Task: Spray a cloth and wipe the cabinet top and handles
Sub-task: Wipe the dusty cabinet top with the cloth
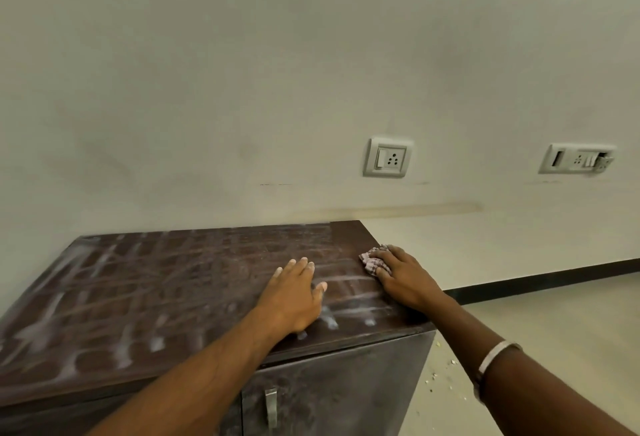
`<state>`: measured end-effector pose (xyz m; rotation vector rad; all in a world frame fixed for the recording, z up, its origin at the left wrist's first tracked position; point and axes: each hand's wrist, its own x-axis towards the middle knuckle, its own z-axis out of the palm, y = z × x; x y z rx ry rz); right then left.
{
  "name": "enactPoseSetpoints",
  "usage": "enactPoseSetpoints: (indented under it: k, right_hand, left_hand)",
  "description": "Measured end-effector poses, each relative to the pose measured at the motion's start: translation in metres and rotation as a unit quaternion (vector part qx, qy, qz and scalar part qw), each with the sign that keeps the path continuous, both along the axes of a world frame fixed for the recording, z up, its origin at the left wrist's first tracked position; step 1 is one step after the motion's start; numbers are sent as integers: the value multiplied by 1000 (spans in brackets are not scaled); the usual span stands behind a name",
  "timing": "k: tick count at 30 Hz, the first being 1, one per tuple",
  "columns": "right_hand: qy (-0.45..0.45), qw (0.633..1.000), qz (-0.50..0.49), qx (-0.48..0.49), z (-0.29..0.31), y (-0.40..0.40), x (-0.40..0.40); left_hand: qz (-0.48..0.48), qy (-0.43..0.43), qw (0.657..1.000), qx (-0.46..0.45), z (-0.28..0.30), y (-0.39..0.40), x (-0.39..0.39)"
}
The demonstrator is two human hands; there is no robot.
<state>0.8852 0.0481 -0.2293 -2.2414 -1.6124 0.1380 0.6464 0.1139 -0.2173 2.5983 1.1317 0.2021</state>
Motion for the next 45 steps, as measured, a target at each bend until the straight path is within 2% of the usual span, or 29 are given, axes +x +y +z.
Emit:
enactPoseSetpoints:
  k: [5,11,14,18,22,27,34,41,45]
  right_hand:
    - [-65,997,32,-4,1,-19,-17]
    - [-16,1000,19,8,-2,-45,-10]
    - [-33,999,-1,-2,-1,-38,-17]
    - [-77,996,36,13,-2,-52,-30]
    - [-49,997,49,18,-5,-75,-23]
    - [-59,998,0,14,-5,-63,-27]
    - [-72,995,59,24,-14,-85,-42]
    - [-68,997,20,26,-8,-78,-52]
    - [-73,995,56,31,-10,-76,-84]
  left_hand:
    - [0,-5,1000,-3,1,-8,-2]
    - [10,-9,1000,-9,-2,-16,-7]
    - [14,-17,1000,-5,-2,-16,-10]
    - [18,-15,1000,-9,-1,-16,-15]
    - [24,-12,1000,-8,-2,-17,-21]
    - [29,-7,1000,-4,-1,-21,-27]
    - [23,-9,1000,-3,4,-32,-31]
    - [29,-10,1000,-8,-1,-36,-38]
    - [36,-9,999,-10,-1,-37,-38]
